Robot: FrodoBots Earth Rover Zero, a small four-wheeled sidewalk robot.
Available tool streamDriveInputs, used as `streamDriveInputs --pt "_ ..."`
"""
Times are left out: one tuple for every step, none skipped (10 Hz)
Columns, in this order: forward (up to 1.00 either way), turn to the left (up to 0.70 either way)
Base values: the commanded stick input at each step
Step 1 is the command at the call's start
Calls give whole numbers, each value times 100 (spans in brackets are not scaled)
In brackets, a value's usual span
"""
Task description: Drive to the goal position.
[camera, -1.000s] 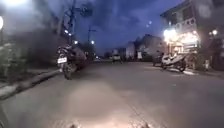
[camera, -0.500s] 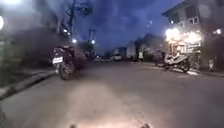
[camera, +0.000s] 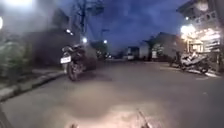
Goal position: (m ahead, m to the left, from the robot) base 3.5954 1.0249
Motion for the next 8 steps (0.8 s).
streamDriveInputs --pt "50 0" --pt "50 0" --pt "50 0" --pt "50 0" --pt "50 0" --pt "50 0" --pt "50 0" --pt "50 0"
